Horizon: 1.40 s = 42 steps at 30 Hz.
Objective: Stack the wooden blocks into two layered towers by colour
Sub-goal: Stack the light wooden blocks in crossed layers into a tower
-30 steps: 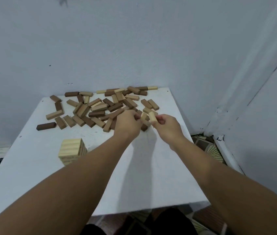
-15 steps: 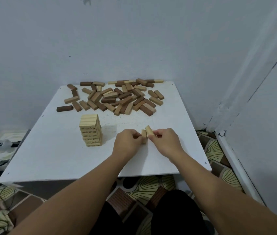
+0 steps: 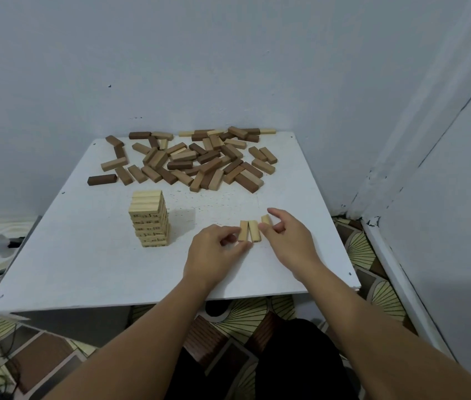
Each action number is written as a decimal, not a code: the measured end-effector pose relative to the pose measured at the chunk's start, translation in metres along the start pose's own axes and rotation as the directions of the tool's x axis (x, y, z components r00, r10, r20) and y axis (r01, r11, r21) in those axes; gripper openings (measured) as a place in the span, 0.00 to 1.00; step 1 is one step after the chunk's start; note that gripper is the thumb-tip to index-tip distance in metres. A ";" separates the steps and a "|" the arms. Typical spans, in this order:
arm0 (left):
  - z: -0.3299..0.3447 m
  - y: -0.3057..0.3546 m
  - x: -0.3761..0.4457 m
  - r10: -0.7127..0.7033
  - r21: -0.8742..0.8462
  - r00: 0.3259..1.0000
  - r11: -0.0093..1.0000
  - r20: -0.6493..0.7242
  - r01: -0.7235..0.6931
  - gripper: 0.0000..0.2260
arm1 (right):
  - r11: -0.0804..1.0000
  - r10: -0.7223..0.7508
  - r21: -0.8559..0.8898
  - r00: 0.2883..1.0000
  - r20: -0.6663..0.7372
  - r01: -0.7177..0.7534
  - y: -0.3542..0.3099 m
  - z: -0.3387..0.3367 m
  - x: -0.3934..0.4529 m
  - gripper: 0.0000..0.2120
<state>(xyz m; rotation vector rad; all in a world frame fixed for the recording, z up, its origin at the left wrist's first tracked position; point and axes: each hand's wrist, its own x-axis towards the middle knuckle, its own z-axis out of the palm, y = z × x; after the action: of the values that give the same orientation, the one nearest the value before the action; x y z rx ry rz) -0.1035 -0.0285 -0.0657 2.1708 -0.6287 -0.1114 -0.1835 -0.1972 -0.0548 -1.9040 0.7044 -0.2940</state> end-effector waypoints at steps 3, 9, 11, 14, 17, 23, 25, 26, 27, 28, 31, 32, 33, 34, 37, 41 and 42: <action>0.002 -0.003 0.002 0.001 0.013 1.000 1.000 0.000 -0.001 0.17 | 0.995 -0.057 -0.090 0.998 -0.040 0.054 0.004 0.003 -0.005 0.20; 0.004 -0.006 0.002 -0.010 -0.017 1.000 1.000 -0.008 0.010 0.17 | 0.970 -0.139 -0.207 0.990 -0.026 0.131 0.007 0.007 -0.006 0.17; 0.005 -0.007 0.002 -0.011 -0.018 1.000 1.000 -0.008 0.011 0.17 | 0.970 -0.138 -0.204 0.990 -0.018 0.132 0.008 0.006 -0.006 0.16; 0.005 -0.009 0.004 -0.012 -0.021 1.000 1.000 -0.003 0.012 0.16 | 0.975 -0.126 -0.186 0.992 -0.017 0.120 0.007 0.006 -0.006 0.15; 0.005 -0.009 0.004 -0.002 -0.006 1.000 1.000 -0.006 0.002 0.16 | 0.979 -0.114 -0.170 0.993 -0.012 0.110 0.006 0.005 -0.006 0.17; 0.005 -0.009 0.004 0.009 0.025 1.000 1.000 0.005 -0.009 0.16 | 0.988 -0.064 -0.141 0.998 0.029 0.068 0.004 0.004 0.000 0.20; 0.005 -0.008 0.004 0.008 0.024 1.000 1.000 0.006 -0.008 0.16 | 0.990 -0.049 -0.129 0.998 0.043 0.054 0.003 0.002 0.002 0.18; 0.005 -0.008 0.004 0.002 0.022 1.000 1.000 0.009 -0.003 0.16 | 0.991 -0.044 -0.125 0.998 0.048 0.050 0.003 0.002 0.002 0.18; 0.005 -0.008 0.004 -0.003 0.020 1.000 1.000 0.011 0.003 0.16 | 0.991 -0.040 -0.122 0.998 0.053 0.046 0.003 0.001 0.003 0.18; 0.005 -0.008 0.004 -0.009 0.018 1.000 1.000 0.011 0.008 0.16 | 0.992 -0.036 -0.118 0.998 0.059 0.043 0.003 0.001 0.003 0.18; 0.005 -0.008 0.005 -0.026 -0.010 1.000 1.000 0.005 0.027 0.16 | 0.994 -0.024 -0.108 0.996 0.082 0.033 0.002 0.000 0.005 0.18; 0.005 -0.008 0.005 -0.032 -0.021 0.999 0.999 0.005 0.033 0.16 | 0.994 -0.021 -0.104 0.996 0.091 0.030 0.001 -0.001 0.005 0.18; 0.005 -0.008 0.005 -0.037 -0.029 0.999 0.999 0.005 0.037 0.16 | 0.994 -0.017 -0.102 0.995 0.097 0.027 0.001 -0.001 0.005 0.18; 0.005 -0.008 0.005 -0.040 -0.034 0.999 0.999 0.005 0.040 0.16 | 0.994 -0.015 -0.102 0.995 0.100 0.025 0.000 -0.002 0.005 0.18; 0.005 -0.008 0.005 -0.045 -0.040 0.999 0.998 0.005 0.045 0.16 | 0.995 -0.007 -0.095 0.995 0.099 0.016 0.000 -0.001 0.004 0.18; 0.005 -0.009 0.005 -0.052 -0.061 0.999 0.997 0.007 0.052 0.15 | 0.996 0.000 -0.083 0.991 0.137 0.011 -0.001 -0.003 0.004 0.21; 0.005 -0.008 0.005 -0.054 -0.068 0.998 0.996 0.009 0.055 0.15 | 0.997 0.010 -0.074 0.987 0.163 0.002 -0.002 -0.006 0.005 0.22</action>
<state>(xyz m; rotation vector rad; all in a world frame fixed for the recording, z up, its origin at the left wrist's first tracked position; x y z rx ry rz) -0.0971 -0.0304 -0.0745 2.1224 -0.5617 -0.1674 -0.1820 -0.2040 -0.0512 -1.9716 0.6160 -0.1089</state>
